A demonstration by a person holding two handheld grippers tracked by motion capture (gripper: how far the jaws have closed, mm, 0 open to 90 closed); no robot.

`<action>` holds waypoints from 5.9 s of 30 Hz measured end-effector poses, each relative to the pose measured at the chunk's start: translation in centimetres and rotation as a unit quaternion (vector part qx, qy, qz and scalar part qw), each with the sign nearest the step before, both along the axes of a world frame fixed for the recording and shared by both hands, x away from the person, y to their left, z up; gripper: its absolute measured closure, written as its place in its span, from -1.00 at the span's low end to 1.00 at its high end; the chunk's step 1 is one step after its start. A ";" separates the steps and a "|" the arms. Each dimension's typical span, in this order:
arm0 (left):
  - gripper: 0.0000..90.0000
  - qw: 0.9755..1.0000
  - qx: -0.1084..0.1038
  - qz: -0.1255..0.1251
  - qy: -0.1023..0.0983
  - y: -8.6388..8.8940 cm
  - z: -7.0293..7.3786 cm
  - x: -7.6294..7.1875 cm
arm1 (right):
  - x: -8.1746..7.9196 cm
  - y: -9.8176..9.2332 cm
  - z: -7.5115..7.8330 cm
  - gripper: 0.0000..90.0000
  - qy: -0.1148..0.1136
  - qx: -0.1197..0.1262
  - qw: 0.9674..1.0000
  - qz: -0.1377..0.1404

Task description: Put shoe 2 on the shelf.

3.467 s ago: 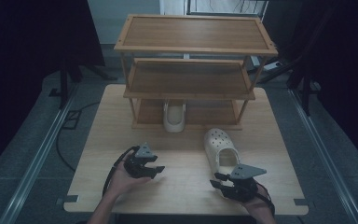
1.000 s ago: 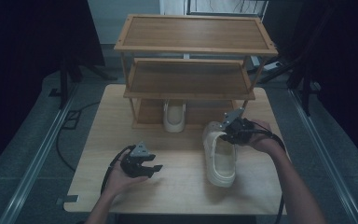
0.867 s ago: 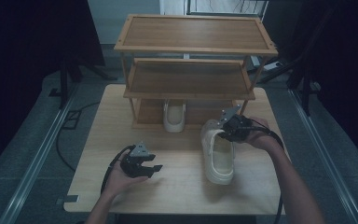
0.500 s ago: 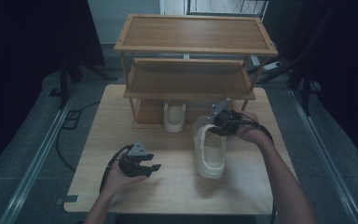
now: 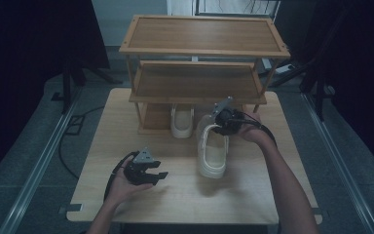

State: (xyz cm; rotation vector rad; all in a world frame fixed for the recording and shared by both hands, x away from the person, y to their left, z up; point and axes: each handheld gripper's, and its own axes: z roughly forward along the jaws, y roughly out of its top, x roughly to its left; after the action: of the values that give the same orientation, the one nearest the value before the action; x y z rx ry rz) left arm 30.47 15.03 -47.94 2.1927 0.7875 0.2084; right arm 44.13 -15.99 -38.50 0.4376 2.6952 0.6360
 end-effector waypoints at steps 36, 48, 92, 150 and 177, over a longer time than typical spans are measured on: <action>0.05 1.000 -0.001 0.006 0.002 0.6 0.0 0.2 | 3.2 1.5 -1.6 0.73 -0.047 -0.002 0.998 -0.037; 0.06 1.000 -0.003 0.008 0.001 0.9 0.0 0.2 | 3.9 2.3 -1.8 0.73 -0.077 -0.026 0.996 -0.044; 0.05 1.000 0.001 0.005 0.004 0.7 -0.1 0.1 | 0.3 1.1 -0.6 -0.01 -0.043 0.067 0.996 -0.046; 0.05 1.000 0.003 0.005 0.007 0.6 -0.3 -0.1 | -7.4 2.7 -8.7 0.85 0.034 0.070 0.997 -0.013; 0.05 1.000 0.004 0.008 0.011 0.9 -0.6 0.1 | -1.9 1.5 -7.7 0.90 0.006 0.075 0.992 -0.104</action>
State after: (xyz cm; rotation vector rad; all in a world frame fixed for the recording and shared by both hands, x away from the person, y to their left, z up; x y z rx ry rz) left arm 30.58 15.96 -48.57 2.1996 0.8181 0.1950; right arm 42.24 -14.54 -46.20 0.7510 2.5755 0.7783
